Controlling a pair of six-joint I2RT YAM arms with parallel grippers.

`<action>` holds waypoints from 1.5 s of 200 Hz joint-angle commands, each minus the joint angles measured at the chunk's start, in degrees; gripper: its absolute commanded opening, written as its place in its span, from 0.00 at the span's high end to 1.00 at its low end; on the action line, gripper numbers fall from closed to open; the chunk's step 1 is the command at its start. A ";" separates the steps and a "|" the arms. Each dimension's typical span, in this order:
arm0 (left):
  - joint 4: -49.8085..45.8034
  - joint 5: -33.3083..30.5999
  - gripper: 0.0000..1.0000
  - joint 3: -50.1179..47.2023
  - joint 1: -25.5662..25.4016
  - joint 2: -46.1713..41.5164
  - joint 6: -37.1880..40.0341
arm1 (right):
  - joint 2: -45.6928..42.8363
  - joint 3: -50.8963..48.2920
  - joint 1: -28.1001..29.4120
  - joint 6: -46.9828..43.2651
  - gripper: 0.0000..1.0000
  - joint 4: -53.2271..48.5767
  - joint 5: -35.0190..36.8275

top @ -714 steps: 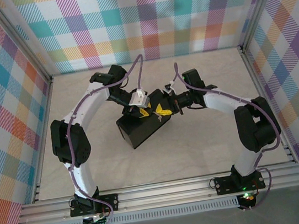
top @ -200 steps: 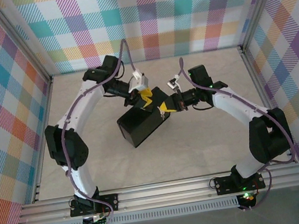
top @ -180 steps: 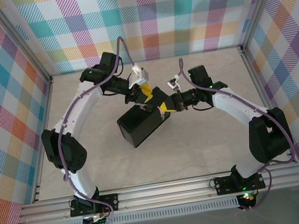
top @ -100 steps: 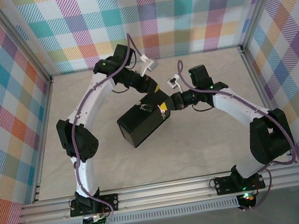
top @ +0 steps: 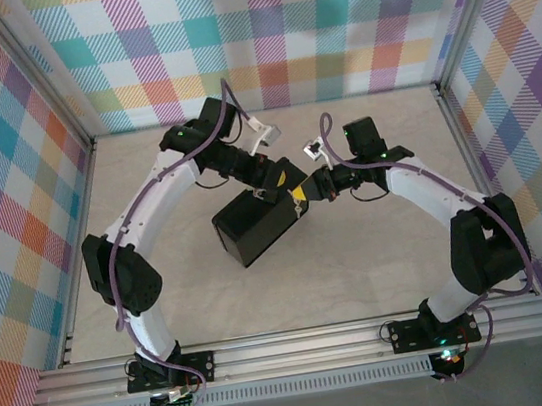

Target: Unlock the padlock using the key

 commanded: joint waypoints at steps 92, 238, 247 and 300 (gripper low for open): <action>-2.64 -3.23 0.71 -0.70 -2.48 0.00 3.85 | -0.32 1.50 -0.44 -3.34 1.00 0.51 -6.05; -3.51 0.45 0.76 -1.56 -2.70 0.88 6.11 | 0.53 1.99 -0.43 -0.78 1.00 3.97 -8.81; -3.69 0.78 0.78 -1.56 -2.74 0.97 6.30 | 0.43 1.82 -0.44 -0.46 1.00 4.58 -9.17; -4.18 2.03 0.98 -1.38 -2.72 1.20 7.18 | 0.79 2.43 -0.50 -0.46 1.00 4.46 -9.55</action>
